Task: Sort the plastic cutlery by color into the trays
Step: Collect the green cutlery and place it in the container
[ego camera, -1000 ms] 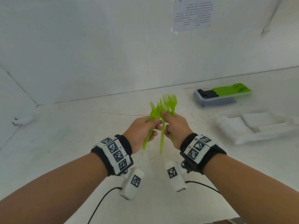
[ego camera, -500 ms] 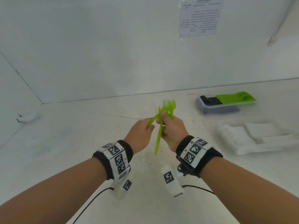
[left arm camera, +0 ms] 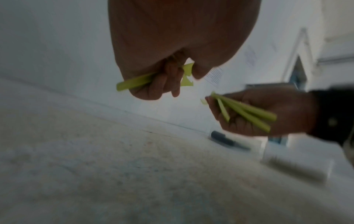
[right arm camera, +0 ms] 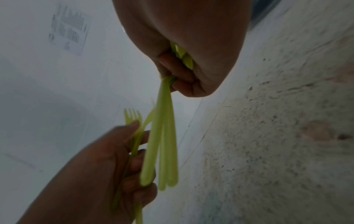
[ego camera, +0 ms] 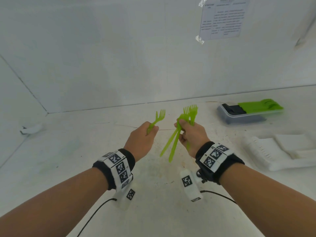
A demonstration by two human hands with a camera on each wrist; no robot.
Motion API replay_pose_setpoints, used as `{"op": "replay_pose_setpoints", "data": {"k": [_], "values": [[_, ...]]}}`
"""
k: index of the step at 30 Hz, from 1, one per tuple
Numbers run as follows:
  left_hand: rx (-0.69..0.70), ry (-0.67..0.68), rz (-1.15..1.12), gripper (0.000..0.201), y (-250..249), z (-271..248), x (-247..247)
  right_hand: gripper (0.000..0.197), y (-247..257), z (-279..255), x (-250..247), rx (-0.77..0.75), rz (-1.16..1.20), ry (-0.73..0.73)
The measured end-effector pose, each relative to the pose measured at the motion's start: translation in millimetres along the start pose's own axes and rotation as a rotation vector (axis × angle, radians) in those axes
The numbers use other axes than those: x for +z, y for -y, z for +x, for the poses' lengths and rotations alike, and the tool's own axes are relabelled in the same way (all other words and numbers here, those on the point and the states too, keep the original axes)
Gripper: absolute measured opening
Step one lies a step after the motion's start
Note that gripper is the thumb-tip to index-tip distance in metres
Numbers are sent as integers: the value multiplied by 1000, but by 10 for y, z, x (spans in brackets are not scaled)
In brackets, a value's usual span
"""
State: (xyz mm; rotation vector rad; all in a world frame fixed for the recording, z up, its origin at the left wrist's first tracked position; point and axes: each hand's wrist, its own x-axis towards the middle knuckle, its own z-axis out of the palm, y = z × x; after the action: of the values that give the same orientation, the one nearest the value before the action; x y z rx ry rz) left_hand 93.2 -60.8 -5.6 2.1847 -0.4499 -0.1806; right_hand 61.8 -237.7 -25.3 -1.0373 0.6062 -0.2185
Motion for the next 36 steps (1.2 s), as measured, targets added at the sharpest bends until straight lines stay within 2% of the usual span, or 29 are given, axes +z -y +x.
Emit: {"op": "replay_pose_setpoints", "data": {"k": [6,11,13,17,20,22,27,31,36], "values": [[70,156,22,31,41,71,-23,16,-95,-21,318,1,50,78],[24,267,-160,27,33,6,-65,16,-191,-11,448,38,42,113],[-35,298,-235,26,33,-24,-106,13,-204,-9,452,53,49,140],[-271,140,-408,40,152,78,-231,20,-174,24,424,17,23,140],[-265,9,-453,28,212,203,-242,20,-203,23,425,-3,-3,140],[-236,39,-486,25,191,248,-191,18,-268,2,457,-9,-17,140],[-172,235,-512,29,11,163,-19,16,-361,-55,580,-53,-6,95],[-121,230,-454,25,75,151,-3,18,-391,-52,594,-39,-26,130],[-215,193,-467,19,118,154,-13,25,-358,-149,646,-20,-124,243]]}}
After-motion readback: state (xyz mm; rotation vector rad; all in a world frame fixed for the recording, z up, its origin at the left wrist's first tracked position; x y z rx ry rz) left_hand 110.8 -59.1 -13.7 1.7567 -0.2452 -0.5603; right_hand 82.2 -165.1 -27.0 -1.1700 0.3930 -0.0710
